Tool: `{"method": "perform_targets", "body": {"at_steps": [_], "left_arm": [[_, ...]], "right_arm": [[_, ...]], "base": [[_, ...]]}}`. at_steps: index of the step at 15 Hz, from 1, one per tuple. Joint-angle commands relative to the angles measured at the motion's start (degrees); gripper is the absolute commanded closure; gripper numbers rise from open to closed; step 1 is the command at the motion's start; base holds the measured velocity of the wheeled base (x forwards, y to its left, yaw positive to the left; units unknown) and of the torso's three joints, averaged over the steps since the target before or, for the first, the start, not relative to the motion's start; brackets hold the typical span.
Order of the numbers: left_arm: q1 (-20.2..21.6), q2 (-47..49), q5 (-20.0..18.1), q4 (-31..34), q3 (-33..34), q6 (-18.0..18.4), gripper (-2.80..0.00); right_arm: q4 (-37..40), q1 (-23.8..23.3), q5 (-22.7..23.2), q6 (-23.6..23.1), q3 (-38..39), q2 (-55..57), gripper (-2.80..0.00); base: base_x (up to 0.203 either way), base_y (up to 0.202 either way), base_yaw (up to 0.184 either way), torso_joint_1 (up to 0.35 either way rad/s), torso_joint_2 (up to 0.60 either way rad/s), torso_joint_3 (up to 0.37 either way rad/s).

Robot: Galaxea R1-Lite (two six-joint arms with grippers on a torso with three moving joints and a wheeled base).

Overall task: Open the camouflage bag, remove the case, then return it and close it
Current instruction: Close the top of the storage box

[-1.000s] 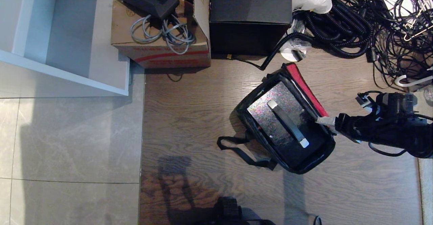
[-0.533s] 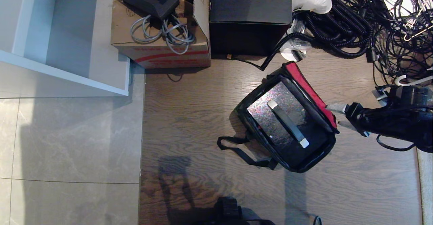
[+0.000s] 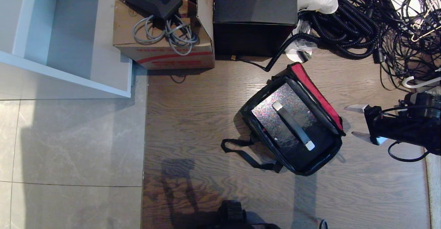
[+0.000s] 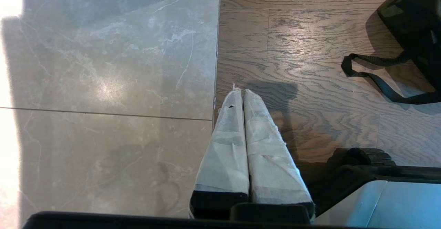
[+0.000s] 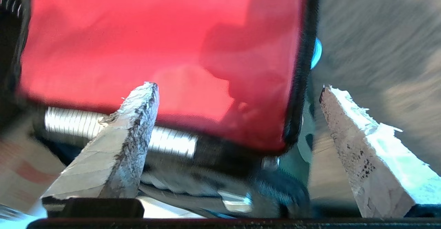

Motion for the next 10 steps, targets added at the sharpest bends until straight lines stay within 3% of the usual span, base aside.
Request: {"method": "perform_targets", "body": {"at_steps": [1,7,10], "left_arm": [[0.0,0.0,0.0,0.0,0.0,0.0,0.0],[0.0,0.0,0.0,0.0,0.0,0.0,0.0],[0.0,0.0,0.0,0.0,0.0,0.0,0.0]], "right_arm": [[-0.2,-0.1,1.1,5.7,-2.9,6.2,-2.8],[-0.3,-0.7,1.9,13.4,-10.9,13.8,-2.8],[-1.5,-1.2,4.9,17.7,-13.9,15.3,-2.8]], "base": [[0.0,0.0,0.0,0.0,0.0,0.0],[0.0,0.0,0.0,0.0,0.0,0.0],[0.0,0.0,0.0,0.0,0.0,0.0]]}}
